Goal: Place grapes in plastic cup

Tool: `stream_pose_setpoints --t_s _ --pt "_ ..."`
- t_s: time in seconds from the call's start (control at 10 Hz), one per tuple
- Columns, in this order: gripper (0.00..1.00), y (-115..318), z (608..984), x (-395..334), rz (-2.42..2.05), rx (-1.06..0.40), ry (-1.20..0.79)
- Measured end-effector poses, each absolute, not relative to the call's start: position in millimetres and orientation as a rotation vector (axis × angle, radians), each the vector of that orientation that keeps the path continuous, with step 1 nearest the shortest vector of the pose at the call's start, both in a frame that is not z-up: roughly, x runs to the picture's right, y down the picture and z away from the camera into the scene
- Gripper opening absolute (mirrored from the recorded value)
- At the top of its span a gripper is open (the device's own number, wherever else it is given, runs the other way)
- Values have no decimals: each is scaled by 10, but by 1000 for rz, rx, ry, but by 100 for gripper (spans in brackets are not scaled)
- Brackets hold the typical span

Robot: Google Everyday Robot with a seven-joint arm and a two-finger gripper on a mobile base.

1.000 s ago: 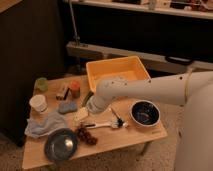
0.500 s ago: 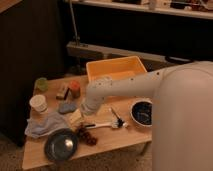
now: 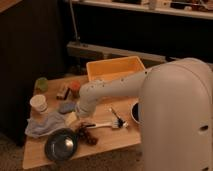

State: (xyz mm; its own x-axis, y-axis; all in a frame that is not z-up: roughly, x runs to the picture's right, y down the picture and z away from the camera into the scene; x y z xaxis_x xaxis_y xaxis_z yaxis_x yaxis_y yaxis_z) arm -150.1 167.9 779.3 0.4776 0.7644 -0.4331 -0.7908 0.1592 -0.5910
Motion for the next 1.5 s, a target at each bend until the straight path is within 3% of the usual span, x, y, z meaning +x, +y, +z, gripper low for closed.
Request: stream_pose_setpoints --t_s 0.5,0.7,0.8,1.5 --pt "78 1807 7806 -1602 1106 -884 59" --pt "60 1838 7797 -1601 1114 -884 65" --pt "58 1853 7805 -1596 1119 -891 69" --pt "58 1910 7867 -1552 1130 -857 124"
